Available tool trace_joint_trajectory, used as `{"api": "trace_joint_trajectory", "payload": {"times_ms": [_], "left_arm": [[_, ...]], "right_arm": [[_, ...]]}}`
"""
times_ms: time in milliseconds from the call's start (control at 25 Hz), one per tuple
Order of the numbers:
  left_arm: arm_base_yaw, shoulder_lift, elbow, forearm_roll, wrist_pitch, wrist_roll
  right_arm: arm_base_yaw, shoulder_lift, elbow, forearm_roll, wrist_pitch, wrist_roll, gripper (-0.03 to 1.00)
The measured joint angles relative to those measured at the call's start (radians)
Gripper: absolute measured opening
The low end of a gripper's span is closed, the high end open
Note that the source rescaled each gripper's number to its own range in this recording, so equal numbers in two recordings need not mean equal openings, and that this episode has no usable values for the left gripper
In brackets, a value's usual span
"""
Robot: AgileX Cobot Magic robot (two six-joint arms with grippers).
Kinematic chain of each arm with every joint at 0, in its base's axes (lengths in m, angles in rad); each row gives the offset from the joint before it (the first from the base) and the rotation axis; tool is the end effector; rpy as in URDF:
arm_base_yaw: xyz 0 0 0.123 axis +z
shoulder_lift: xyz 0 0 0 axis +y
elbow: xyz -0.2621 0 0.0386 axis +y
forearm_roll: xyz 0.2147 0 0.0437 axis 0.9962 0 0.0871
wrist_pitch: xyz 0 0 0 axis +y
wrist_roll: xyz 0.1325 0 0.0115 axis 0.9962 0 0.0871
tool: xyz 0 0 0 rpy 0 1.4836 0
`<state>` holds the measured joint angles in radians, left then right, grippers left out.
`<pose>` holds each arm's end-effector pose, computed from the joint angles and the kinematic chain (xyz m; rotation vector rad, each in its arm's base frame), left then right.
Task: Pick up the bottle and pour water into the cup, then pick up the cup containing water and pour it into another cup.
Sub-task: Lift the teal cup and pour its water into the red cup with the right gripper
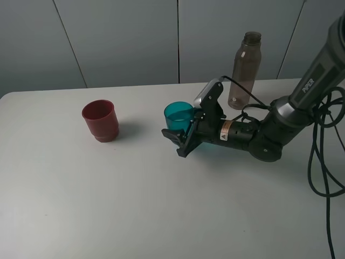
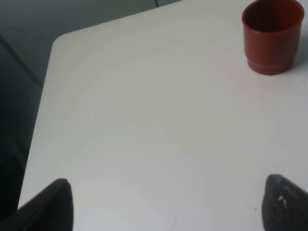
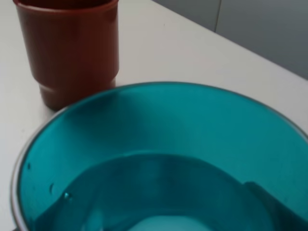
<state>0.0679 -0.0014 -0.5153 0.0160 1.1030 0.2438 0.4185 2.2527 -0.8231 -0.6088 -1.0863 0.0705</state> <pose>0.0195 0.0032 0.2416 0.1811 2.0686 0.2104 0.3168 0.2146 0.0572 -0.9508 1.6592 0.6242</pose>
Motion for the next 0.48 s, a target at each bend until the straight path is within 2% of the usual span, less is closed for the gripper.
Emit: {"api": "trace_joint_trajectory", "payload": {"times_ms": [280,480], "left_arm": [[0.0,0.0,0.0,0.0,0.0,0.0],[0.0,0.0,0.0,0.0,0.0,0.0]], "right_arm": [[0.039,-0.163,0.002,0.046,0.101,0.007,0.03],[0.087,-0.252,-0.014,0.121,0.236,0.02,0.03]]}}
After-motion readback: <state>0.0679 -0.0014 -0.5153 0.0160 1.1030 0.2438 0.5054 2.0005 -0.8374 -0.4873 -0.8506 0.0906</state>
